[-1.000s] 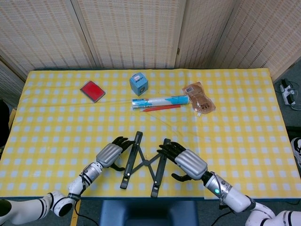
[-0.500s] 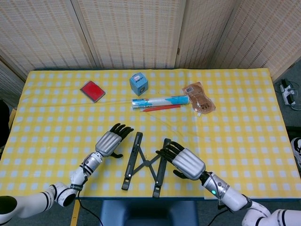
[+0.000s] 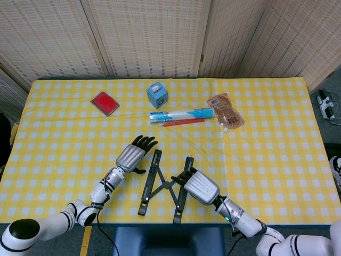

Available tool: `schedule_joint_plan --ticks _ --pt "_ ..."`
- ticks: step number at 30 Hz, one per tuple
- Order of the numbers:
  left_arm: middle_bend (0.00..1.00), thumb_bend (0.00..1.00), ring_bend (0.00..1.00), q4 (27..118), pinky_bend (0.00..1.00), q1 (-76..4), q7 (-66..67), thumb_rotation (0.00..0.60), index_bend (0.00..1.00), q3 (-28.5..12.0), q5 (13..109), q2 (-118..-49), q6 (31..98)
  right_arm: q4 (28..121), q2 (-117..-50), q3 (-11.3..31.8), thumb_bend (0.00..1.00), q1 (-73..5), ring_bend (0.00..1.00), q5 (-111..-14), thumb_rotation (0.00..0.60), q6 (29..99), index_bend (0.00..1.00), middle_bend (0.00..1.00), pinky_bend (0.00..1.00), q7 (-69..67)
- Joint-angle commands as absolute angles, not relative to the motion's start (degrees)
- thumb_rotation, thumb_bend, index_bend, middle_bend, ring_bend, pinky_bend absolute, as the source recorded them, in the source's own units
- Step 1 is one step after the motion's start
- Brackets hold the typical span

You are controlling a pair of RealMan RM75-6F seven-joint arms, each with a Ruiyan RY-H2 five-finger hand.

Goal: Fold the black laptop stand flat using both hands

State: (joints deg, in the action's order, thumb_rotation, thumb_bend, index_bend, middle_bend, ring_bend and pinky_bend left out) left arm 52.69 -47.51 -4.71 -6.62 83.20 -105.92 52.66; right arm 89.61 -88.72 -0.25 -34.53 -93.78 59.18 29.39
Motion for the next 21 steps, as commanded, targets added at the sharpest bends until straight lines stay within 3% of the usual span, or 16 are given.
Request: schedule_joint_plan --ticks 1,8,21 --pt "0.04 0.13 0.0 52.1 0.0 -47.7 -5.0 0.6 0.0 -6.4 83.5 -106.3 52.8 85.8 -91.6 -0.8 0.26 -34.3 0.43 -95.8 0.6 60.9 0.25 0.48 0.42 30.2" --pt "0.04 0.12 0.0 51.1 0.0 -47.8 -5.9 0.6 0.0 -6.2 83.7 -106.8 53.0 80.1 -94.8 -2.1 0.22 -33.7 0.49 -98.0 0.6 62.9 0.27 0.53 0.49 29.1" --pt "0.04 0.12 0.0 50.9 0.0 -47.5 -6.7 0.6 0.0 -6.2 83.2 -106.8 53.2 70.4 -101.4 -3.5 0.22 -34.1 0.5 -102.3 0.6 65.6 0.28 0.54 0.5 27.1"
